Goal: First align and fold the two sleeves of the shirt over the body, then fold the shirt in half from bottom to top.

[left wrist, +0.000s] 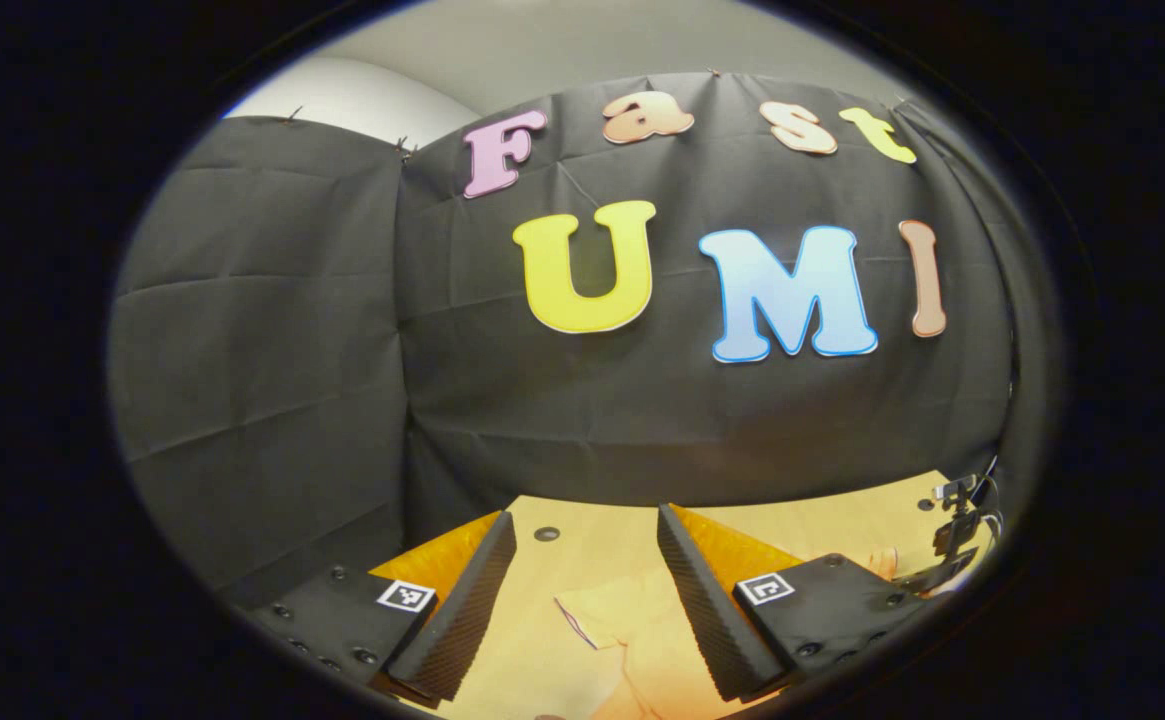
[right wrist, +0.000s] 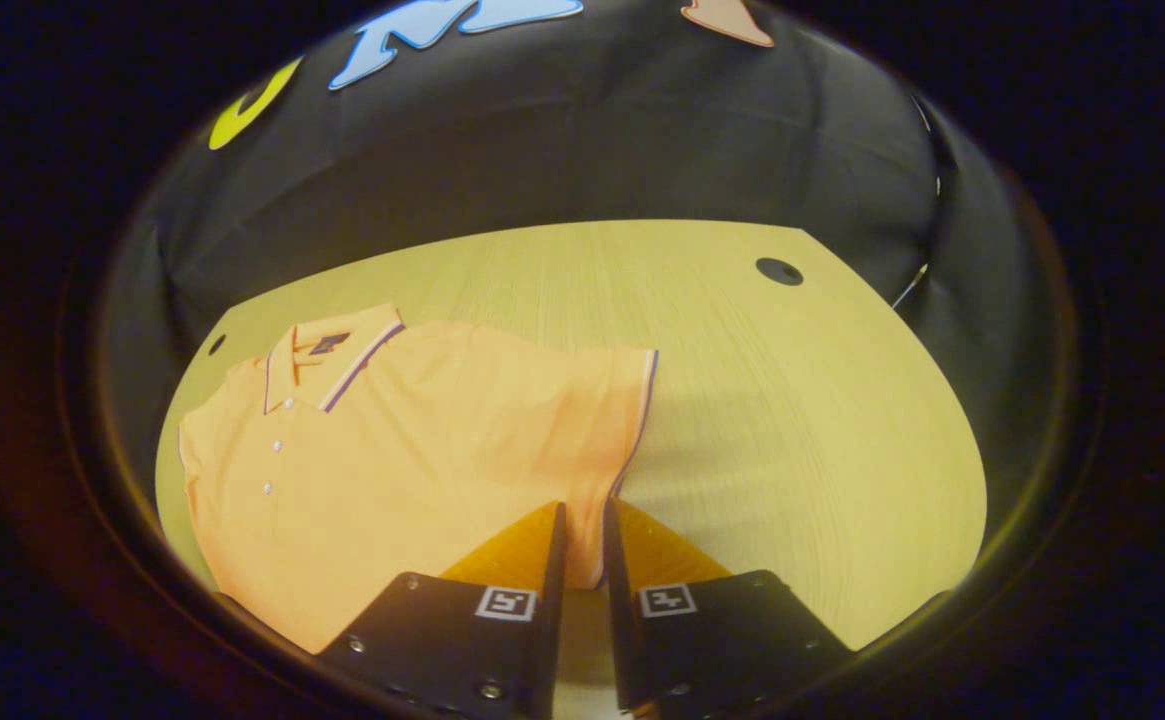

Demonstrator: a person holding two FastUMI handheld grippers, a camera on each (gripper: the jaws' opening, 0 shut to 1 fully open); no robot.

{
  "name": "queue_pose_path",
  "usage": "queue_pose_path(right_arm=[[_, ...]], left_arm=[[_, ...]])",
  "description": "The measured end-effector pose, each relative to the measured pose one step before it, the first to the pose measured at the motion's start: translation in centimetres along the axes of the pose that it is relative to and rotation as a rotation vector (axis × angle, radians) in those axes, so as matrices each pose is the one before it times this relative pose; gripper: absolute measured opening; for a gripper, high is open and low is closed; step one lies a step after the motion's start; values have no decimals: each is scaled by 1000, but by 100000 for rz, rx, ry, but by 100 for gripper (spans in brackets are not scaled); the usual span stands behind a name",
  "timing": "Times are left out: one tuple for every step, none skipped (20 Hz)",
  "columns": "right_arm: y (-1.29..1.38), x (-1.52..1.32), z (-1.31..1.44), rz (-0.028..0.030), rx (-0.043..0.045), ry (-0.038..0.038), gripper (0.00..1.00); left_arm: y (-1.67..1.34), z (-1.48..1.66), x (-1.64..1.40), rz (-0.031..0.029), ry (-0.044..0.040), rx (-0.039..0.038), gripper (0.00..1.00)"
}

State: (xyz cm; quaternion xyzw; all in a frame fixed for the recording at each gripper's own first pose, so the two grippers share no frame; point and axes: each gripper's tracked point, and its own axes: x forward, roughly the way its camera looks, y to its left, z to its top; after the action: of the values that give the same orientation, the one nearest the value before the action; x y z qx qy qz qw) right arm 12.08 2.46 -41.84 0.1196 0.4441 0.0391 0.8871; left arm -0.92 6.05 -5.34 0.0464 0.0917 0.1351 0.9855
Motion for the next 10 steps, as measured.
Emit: queue_pose_path(right_arm=[[5,-97,-30,-66,1191,589,12],[-39,-68,96,-304,355,228,7],[-24,-71,-65,-143,-379,349,7],[-19,11,57,-124,-629,602,7],[67,-23,1,-63,-553,338,7],[-7,-44,167,-78,-868,134,7],[83,90,108,-312,-1367,-425,7],[-163,-425,646,-1470,-857,-1050,7],[357,235,318,281,-788,-1954,0],[357,-461,583,-297,-1219,-1421,0]], left_arm=[[-16,85,83,-163,16,-250,96],[15,-5,63,-323,302,-186,96],[17,-128,8,-89,264,-131,96],[101,-67,21,-112,177,-179,96],[17,-89,41,-132,355,-153,96],[73,-175,-117,169,342,47,96],[123,33,-39,178,210,20,96],[258,24,-74,170,84,-11,96],[196,1,-51,295,-7,114,96],[302,33,-252,352,-96,56,96]])
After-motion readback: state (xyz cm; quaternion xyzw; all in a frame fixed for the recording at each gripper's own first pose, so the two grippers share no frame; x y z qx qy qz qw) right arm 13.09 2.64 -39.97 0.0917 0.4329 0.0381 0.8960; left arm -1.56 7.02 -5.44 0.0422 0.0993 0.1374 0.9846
